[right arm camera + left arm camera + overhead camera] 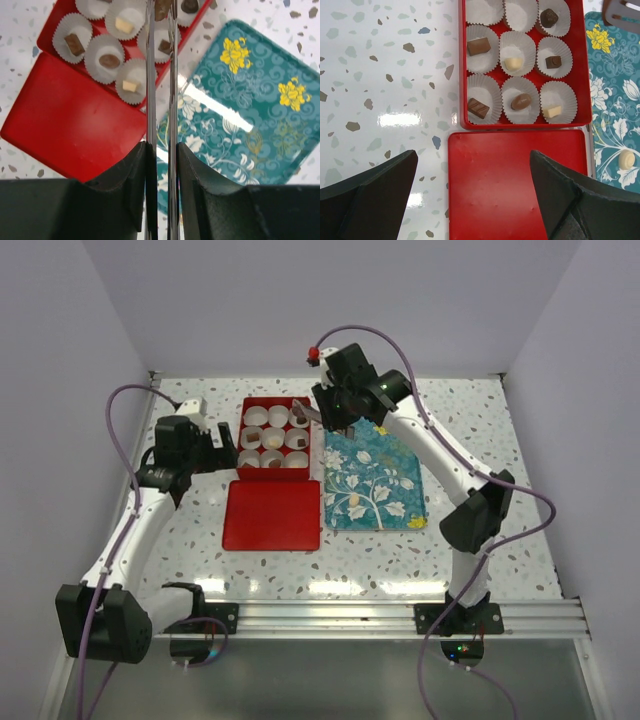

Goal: Pack the chocolate

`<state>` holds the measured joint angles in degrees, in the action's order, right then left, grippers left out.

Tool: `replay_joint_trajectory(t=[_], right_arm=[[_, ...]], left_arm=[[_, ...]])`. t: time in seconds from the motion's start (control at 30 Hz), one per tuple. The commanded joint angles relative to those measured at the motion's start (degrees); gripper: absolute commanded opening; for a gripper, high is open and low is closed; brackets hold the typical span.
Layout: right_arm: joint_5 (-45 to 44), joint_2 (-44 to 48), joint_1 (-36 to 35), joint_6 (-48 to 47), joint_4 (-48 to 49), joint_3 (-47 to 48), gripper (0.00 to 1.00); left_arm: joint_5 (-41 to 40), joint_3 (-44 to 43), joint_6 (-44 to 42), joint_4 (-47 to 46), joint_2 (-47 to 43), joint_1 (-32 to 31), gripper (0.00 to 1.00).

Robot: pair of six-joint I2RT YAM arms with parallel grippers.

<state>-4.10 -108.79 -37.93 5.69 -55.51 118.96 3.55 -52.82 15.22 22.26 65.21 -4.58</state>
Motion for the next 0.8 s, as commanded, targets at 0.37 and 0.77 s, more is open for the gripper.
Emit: replay_joint_trajectory(t=[0.37,0.77], right_arm=[[4.6,-14.2,-0.3,-2.4,7.5,15.0,0.26],[4.7,-18.7,-0.3,-1.7,8.9,17.3,0.29]], left_arm=[[-1.8,-1.1,-1.2,3.3,-4.7,-0.2,1.0],[-2.2,-0.7,-1.2,4.1,-5.2,-0.2,1.0]])
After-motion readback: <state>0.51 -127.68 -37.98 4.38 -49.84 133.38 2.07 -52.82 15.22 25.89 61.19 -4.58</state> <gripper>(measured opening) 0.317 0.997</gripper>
